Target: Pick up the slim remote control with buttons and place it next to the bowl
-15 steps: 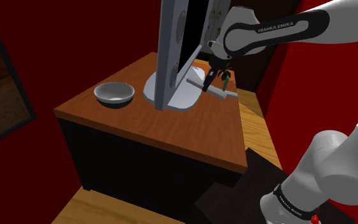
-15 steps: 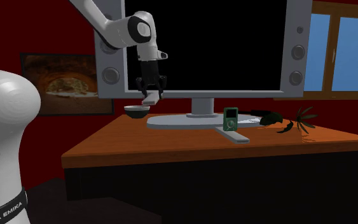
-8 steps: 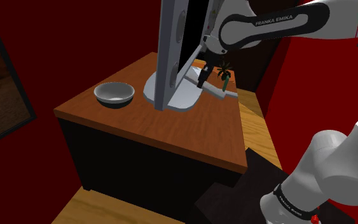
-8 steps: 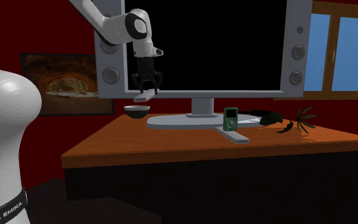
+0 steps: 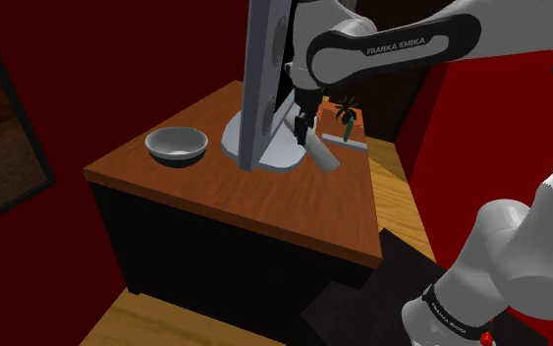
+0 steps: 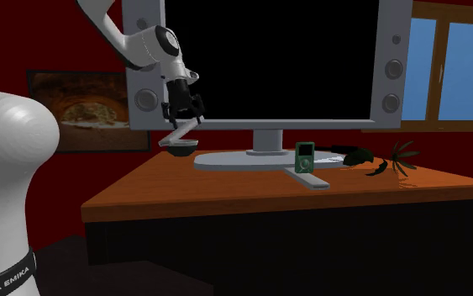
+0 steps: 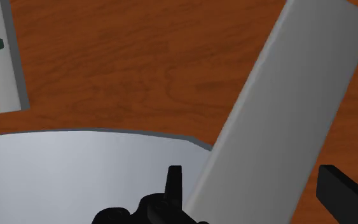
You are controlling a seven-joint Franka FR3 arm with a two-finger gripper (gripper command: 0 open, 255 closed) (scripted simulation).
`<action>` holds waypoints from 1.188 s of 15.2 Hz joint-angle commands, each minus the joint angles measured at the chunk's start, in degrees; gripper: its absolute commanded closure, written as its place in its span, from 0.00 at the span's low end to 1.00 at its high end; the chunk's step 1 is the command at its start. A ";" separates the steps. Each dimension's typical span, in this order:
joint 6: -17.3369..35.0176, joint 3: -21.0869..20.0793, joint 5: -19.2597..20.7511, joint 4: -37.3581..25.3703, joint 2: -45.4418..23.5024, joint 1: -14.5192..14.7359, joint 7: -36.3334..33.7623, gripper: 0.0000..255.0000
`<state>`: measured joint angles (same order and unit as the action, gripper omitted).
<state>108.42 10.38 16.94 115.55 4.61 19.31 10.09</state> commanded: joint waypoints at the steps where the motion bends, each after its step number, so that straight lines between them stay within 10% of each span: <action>1: 0.00 0.00 0.00 0.00 0.00 0.00 0.00 0.00; 7: 15.47 -1.84 1.48 21.82 20.21 -2.16 -20.62 0.00; 18: 21.75 -0.78 2.47 24.59 16.86 -2.90 -20.99 0.00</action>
<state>130.11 9.58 19.41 140.12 21.50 16.42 -10.90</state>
